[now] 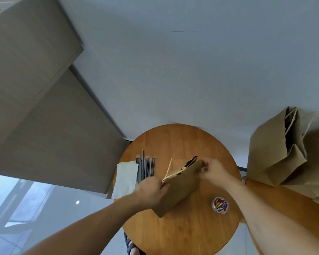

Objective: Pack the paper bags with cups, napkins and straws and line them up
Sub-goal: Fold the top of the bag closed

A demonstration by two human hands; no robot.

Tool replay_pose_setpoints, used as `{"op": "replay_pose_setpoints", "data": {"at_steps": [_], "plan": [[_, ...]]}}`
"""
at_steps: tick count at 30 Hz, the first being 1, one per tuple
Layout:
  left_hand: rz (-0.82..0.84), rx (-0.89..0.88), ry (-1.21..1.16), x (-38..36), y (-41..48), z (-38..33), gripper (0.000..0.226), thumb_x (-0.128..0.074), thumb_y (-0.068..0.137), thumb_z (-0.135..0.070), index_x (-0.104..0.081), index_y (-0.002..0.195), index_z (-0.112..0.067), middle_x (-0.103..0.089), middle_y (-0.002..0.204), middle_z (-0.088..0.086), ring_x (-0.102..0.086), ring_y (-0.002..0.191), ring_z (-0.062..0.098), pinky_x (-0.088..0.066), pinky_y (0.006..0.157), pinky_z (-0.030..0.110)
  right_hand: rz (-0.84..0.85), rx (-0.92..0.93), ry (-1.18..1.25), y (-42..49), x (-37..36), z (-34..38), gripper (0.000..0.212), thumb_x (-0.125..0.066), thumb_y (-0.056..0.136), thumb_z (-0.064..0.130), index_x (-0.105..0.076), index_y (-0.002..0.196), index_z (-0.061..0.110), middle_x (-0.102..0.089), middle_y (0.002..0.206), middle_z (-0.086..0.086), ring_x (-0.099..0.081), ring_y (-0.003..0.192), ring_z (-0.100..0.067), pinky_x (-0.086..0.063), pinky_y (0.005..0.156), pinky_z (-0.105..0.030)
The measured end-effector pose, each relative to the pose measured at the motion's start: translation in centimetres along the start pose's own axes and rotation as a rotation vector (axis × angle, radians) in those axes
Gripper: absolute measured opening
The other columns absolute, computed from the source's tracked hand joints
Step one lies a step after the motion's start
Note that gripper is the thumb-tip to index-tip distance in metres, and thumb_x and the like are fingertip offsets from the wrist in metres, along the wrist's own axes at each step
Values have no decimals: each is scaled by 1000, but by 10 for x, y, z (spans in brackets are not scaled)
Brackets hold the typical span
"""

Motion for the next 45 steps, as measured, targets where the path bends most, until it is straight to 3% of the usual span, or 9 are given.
{"op": "replay_pose_setpoints", "data": {"at_steps": [4,10,21,24,27,30,34,39,45], "plan": [[39,-43,-10,9,5,-7,37,-39,102,-47,-58,78,-25,-55,71,-4,-62,71,13,-51,64,29,-57,180,-137,-7,24,44,72,-80,75,17,-49,132,49,-45,135,33,-40,124,13,-34,97,-12],[-1,-103,18,24,14,-14,41,-43,102,-42,-48,65,-25,-47,60,-4,-50,56,11,-38,53,25,-28,249,-292,-7,30,73,25,-79,79,25,-69,82,48,-66,91,30,-59,90,7,-46,79,-23],[-224,-43,58,13,24,-28,30,-52,96,-43,-49,67,-35,-52,59,-12,-56,57,5,-45,50,21,-223,207,-231,-29,43,40,26,-76,83,36,-62,95,54,-64,102,30,-56,101,9,-44,84,-15],[-261,-50,43,10,22,-30,19,-54,95,-44,-57,80,-33,-58,64,-10,-61,64,12,-56,61,29,-478,207,-129,-45,61,25,28,-71,89,31,-60,113,38,-61,107,22,-58,99,6,-46,83,-12],[-290,-47,31,7,20,-25,18,-54,94,-44,-64,90,-30,-66,72,-6,-64,68,14,-58,66,33,-650,118,-101,-61,60,-15,12,-63,95,22,-68,106,21,-66,95,14,-62,88,-1,-49,78,-18],[-312,-28,2,6,19,-18,19,-56,94,-44,-67,93,-29,-66,73,-6,-64,69,13,-58,69,34,-483,-58,-298,-64,35,-74,12,-61,95,13,-72,99,15,-71,90,5,-61,76,-5,-45,65,-12],[-341,-22,-27,7,20,-16,18,-58,92,-42,-70,91,-28,-66,71,-7,-63,67,11,-57,67,31,-70,-308,-637,-59,3,-148,21,-54,98,23,-71,109,20,-73,104,3,-65,88,-13,-55,74,-31],[-355,-31,-58,4,20,-17,11,-60,92,-41,-64,83,-37,-63,68,-15,-61,65,5,-52,59,19,15,-263,-853,-53,-13,-170,26,-54,96,32,-67,119,28,-67,122,5,-65,98,-13,-55,78,-29],[-385,-23,-86,2,21,-16,11,-62,91,-41,-62,81,-41,-63,68,-15,-61,67,3,-58,65,30,87,-147,-978,-47,-21,-174,33,-51,99,35,-60,129,26,-55,141,2,-66,105,-17,-56,80,-30]]}}
Point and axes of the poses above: each hand's wrist, its own y-axis towards the middle knuckle, its own x-axis out of the back of the hand, z = x × y, the point moved 6 cm from there along y, towards the middle knuckle
